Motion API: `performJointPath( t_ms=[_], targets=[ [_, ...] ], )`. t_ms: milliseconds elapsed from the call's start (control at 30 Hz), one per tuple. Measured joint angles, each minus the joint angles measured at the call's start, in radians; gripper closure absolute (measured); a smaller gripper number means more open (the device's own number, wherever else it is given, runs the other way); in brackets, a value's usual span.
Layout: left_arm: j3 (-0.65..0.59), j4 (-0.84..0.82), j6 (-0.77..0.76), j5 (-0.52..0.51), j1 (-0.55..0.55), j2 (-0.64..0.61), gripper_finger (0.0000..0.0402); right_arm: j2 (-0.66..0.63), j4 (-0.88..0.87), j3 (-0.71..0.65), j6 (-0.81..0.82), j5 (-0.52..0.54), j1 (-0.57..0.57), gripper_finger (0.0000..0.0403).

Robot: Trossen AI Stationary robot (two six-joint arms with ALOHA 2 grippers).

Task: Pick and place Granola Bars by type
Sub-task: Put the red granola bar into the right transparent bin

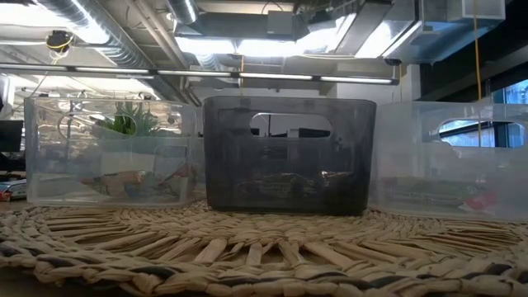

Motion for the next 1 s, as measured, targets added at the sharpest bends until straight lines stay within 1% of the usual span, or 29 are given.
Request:
performJointPath(
  t_ms=[100, 267, 433, 633, 733, 833, 1000],
  targets=[
    [0.0, -0.055, -0.009, -0.048, 0.0, -0.015, 0.0245, -0.006, -0.039, 0.0, 0.011, 0.001, 0.0, 0.0319],
    [0.0, -0.128, -0.027, -0.059, 0.0, -0.036, 0.0214, -0.024, -0.173, 0.001, 0.067, 0.001, -0.008, 0.0319],
    [0.0, -0.185, -0.028, -0.059, 0.0, -0.038, 0.0204, -0.029, -0.434, 0.001, 0.195, 0.005, -0.013, 0.0319],
    [0.0, -0.239, -0.078, -0.059, 0.0, -0.038, 0.0207, -0.029, -0.841, 0.001, 0.456, 0.008, 0.008, 0.0319],
    [0.0, -0.239, -0.097, -0.059, 0.0, -0.037, 0.0205, -0.027, -0.992, 0.0, 0.577, 0.021, 0.036, 0.0319],
    [0.0, -0.238, -0.099, -0.067, 0.0, -0.037, 0.0204, -0.027, -1.059, 0.0, 0.654, 0.043, 0.07, 0.0319],
    [0.0, -0.238, -0.122, -0.071, 0.0, -0.037, 0.0207, -0.027, -1.044, -0.056, 0.759, 0.058, 0.124, 0.0319]
  ],
)
